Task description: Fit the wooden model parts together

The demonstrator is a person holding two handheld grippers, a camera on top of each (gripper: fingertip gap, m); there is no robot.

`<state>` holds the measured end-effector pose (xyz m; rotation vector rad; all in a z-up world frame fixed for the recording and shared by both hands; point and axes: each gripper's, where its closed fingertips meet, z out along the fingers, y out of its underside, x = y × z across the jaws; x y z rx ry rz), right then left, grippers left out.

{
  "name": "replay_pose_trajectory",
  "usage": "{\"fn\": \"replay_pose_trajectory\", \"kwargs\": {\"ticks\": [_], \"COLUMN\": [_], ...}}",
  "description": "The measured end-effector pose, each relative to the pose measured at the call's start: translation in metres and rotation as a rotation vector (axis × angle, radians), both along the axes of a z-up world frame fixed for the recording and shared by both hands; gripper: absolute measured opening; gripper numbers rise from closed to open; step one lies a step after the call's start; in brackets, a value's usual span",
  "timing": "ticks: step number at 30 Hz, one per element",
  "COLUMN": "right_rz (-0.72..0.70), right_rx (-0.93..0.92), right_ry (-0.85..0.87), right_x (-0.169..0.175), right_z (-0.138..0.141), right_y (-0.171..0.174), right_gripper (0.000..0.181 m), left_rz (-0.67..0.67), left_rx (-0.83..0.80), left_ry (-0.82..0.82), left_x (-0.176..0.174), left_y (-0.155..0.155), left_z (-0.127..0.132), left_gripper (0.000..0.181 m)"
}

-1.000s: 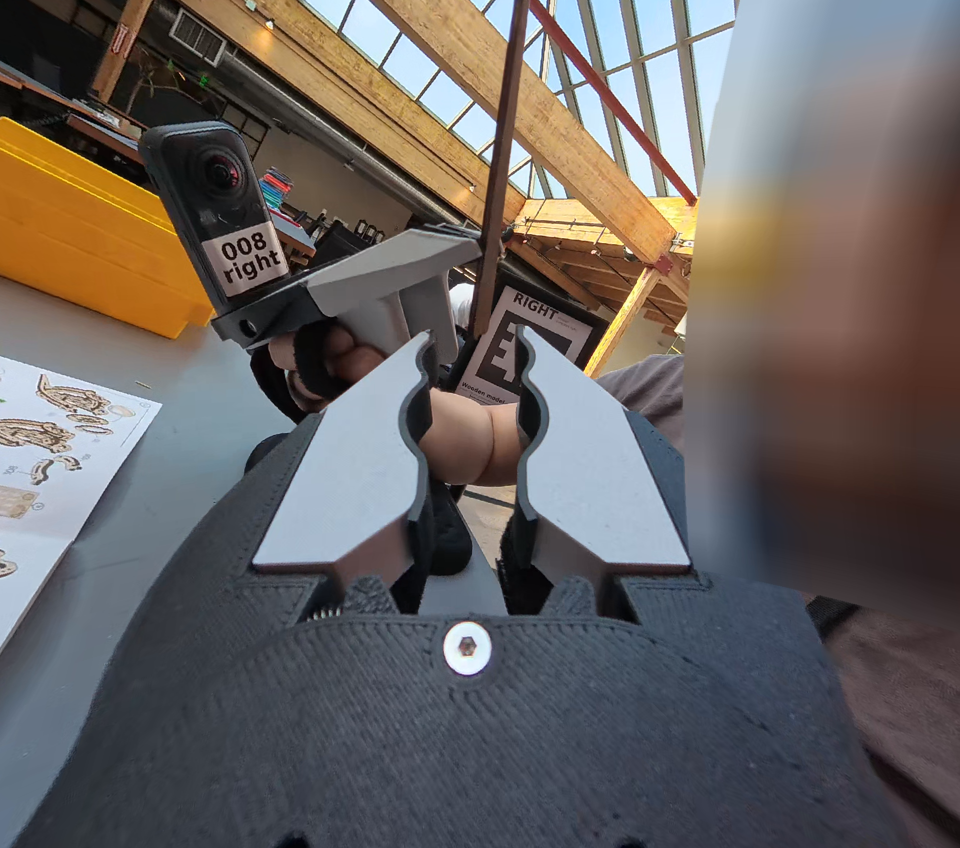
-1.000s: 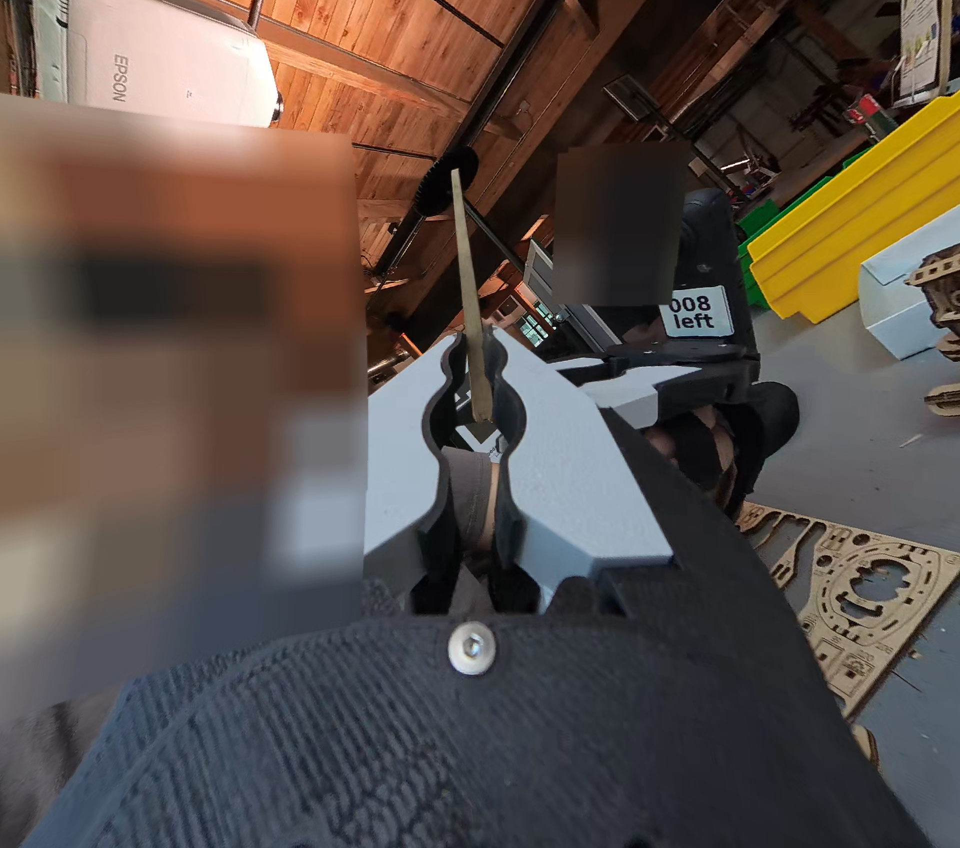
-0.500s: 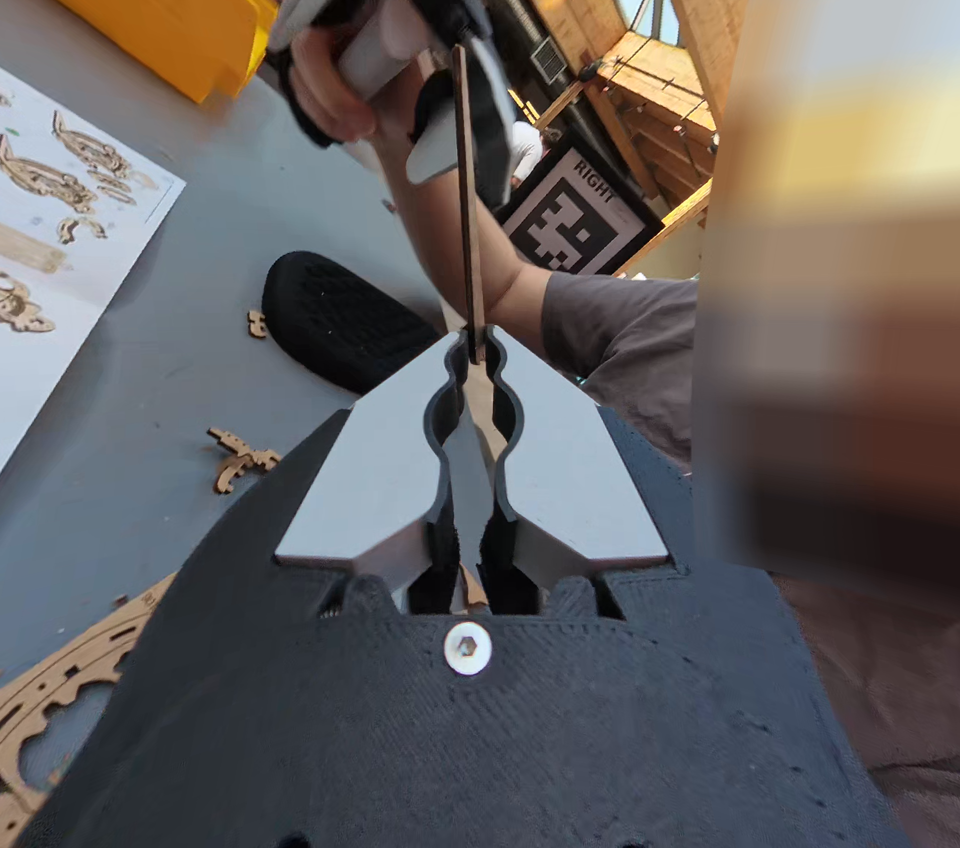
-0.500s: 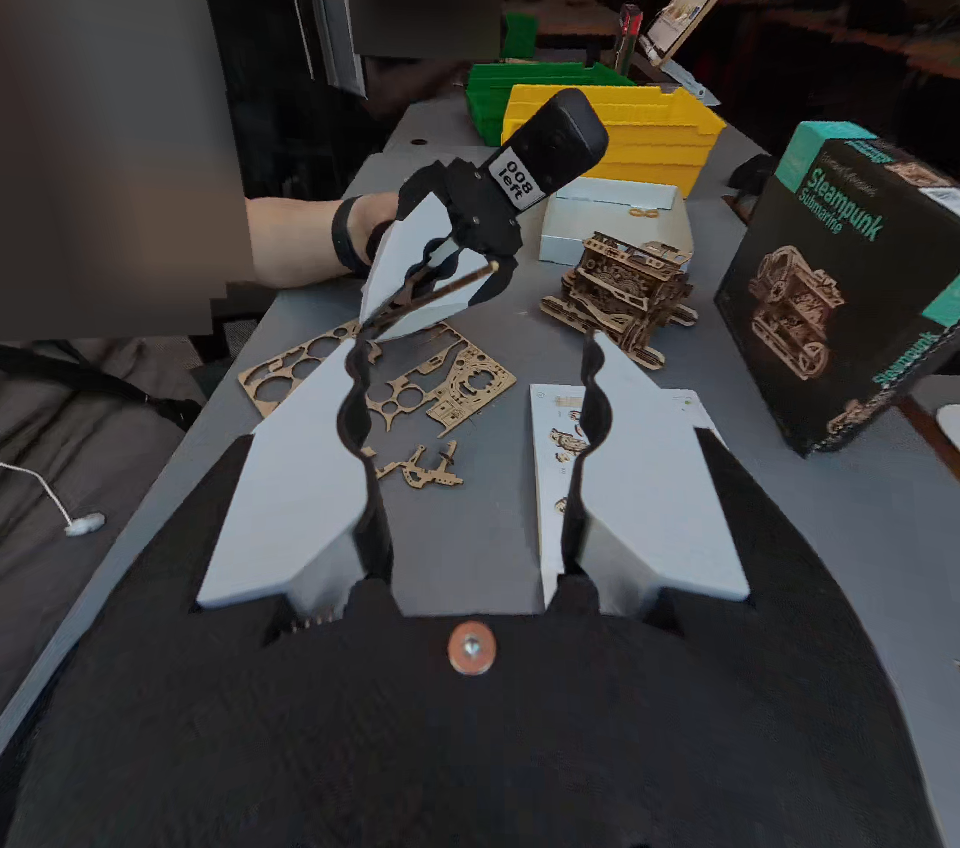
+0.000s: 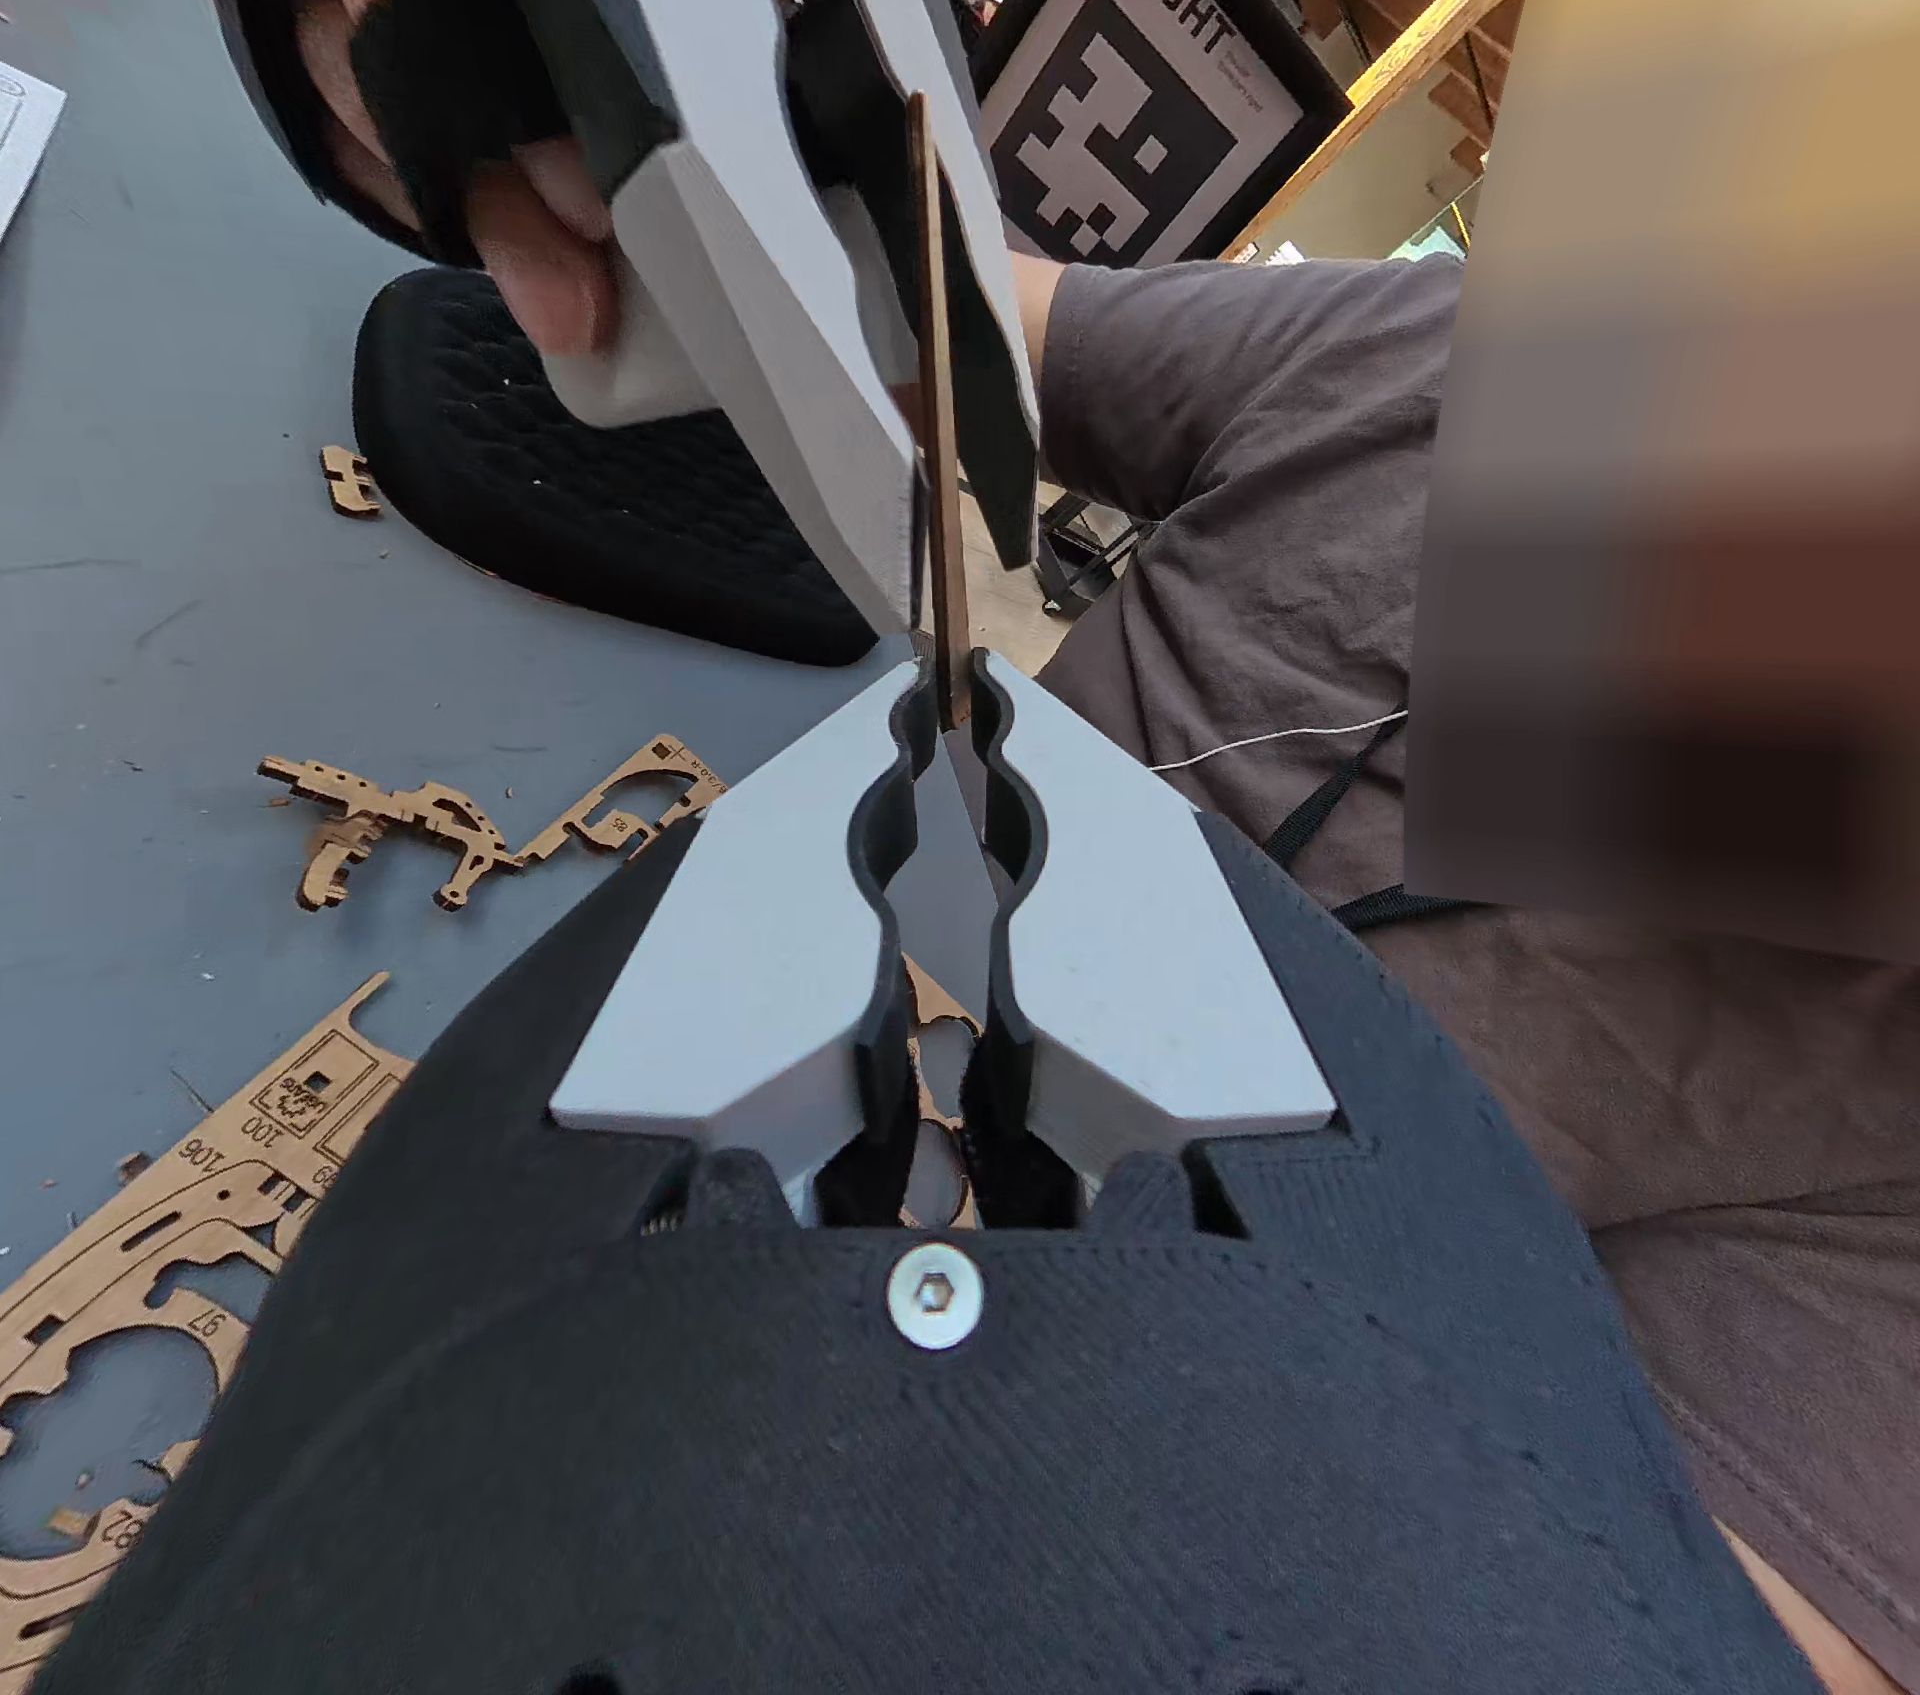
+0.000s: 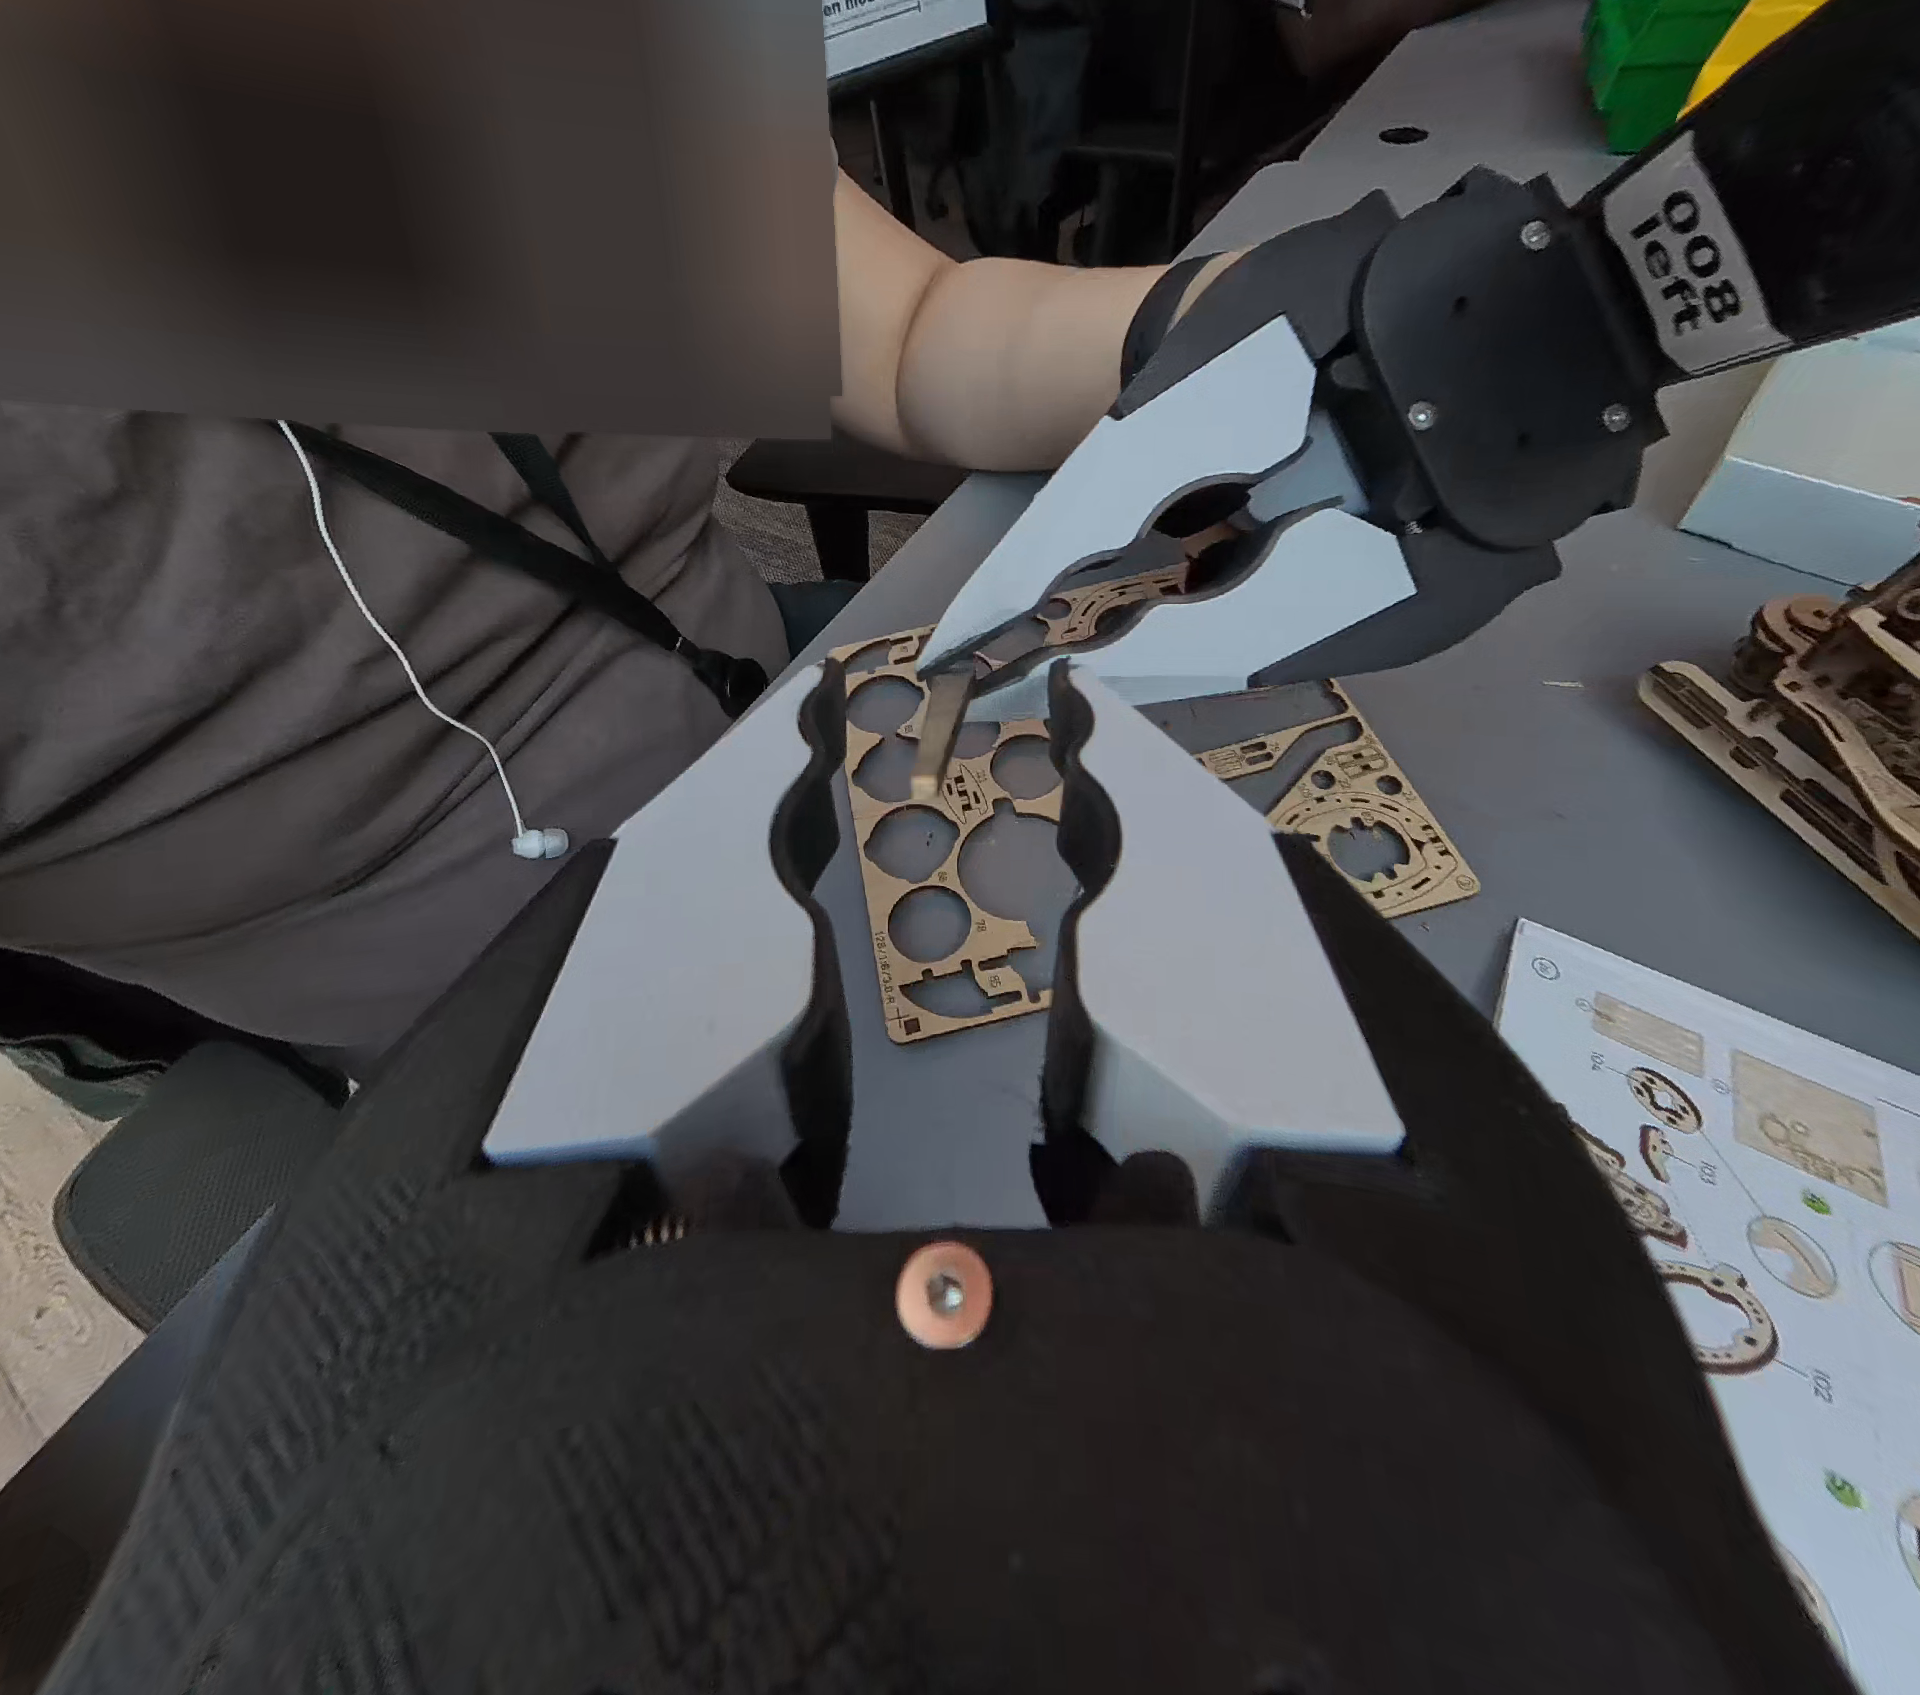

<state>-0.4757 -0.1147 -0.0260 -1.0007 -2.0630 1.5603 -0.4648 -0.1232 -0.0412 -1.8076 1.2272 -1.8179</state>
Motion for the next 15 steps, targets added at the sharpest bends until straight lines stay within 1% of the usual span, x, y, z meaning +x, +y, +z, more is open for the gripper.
{"fn": "replay_pose_trajectory", "kwargs": {"ticks": [4, 7, 10, 12, 15], "right_rz": [-0.015, -0.029, -0.023, -0.033, -0.042], "right_rx": [0.099, 0.116, 0.084, 0.091, 0.099], "right_ry": [0.009, 0.017, 0.031, 0.023, 0.031], "right_x": [-0.005, -0.004, -0.001, -0.001, -0.001], "right_z": [-0.014, -0.014, -0.008, -0.011, -0.012], "right_y": [0.0, 0.005, 0.004, 0.007, 0.007], "right_gripper": [0.019, 0.011, 0.01, 0.007, 0.005], "left_rz": [0.014, 0.016, 0.015, 0.02, 0.022], "left_rx": [-0.029, -0.045, -0.063, -0.06, -0.059], "left_ry": [0.009, 0.023, 0.027, 0.029, 0.026], "left_x": [-0.003, -0.003, -0.003, -0.002, -0.002], "left_y": [0.004, 0.005, 0.005, 0.006, 0.007], "left_z": [-0.004, -0.006, -0.008, -0.009, -0.009], "left_gripper": [0.003, 0.003, 0.003, 0.0, 0.0]}}
